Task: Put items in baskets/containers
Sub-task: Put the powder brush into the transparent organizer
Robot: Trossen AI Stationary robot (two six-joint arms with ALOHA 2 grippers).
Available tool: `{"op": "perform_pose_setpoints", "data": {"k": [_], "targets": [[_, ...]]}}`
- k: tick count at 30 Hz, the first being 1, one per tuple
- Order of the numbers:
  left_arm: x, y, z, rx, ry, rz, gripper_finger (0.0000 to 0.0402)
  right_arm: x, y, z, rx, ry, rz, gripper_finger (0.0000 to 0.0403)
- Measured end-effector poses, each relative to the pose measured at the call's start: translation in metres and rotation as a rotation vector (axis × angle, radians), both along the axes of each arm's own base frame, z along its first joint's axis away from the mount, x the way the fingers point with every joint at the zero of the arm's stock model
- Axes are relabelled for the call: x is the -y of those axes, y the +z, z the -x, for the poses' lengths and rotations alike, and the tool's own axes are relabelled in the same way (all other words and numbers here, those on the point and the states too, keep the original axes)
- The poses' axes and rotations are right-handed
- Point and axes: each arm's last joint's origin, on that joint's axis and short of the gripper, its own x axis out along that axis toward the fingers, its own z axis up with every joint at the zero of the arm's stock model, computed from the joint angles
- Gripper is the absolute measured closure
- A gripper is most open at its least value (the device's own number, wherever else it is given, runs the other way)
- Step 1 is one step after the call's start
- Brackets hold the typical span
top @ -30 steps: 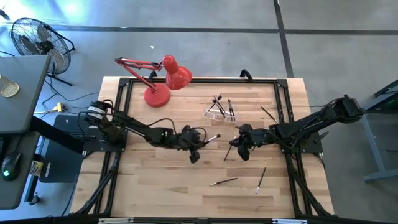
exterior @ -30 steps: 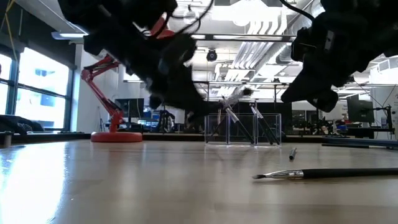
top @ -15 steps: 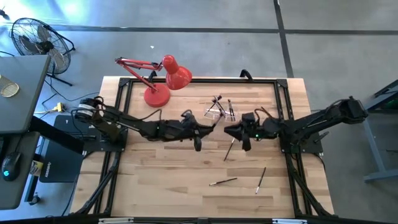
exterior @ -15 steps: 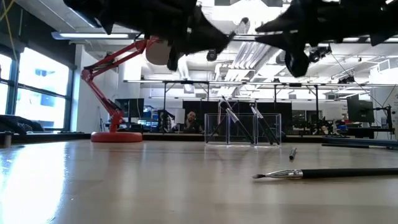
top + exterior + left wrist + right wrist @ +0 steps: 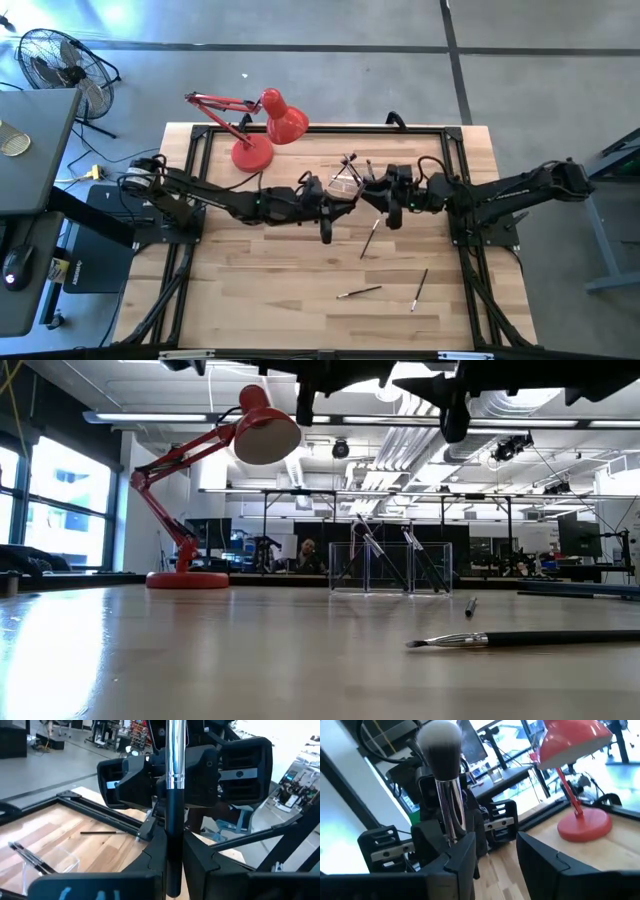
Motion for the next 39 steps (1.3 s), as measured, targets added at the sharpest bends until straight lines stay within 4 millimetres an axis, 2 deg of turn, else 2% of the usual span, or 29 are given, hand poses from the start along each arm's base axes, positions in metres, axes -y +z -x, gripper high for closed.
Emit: {"op": "perform_pose_setpoints", "data": {"k": [8, 17, 23, 30, 39], "targets": [[0.000, 0.002, -0.001, -0.005, 0.022, -0.004, 0.0371, 0.000, 0.001, 0.000, 0.008, -0.003, 0.020, 0.0264], [-0.003, 0.003, 0.000, 0.011, 0.099, 0.004, 0.0371, 0.005, 0.014, 0.011, 0.060, -0.154, 0.046, 0.0265], [-0.008, 0.007, 0.000, 0.051, 0.140, 0.013, 0.0371, 0.005, 0.023, 0.020, 0.100, -0.144, 0.052, 0.0265], [-0.015, 0.008, -0.002, 0.072, 0.066, 0.077, 0.0371, 0.003, 0.020, 0.017, 0.090, -0.088, 0.029, 0.0265], [-0.012, 0.008, -0.025, 0.046, 0.008, 0.087, 0.0371, 0.003, 0.015, 0.013, 0.066, -0.086, 0.056, 0.0265]]}}
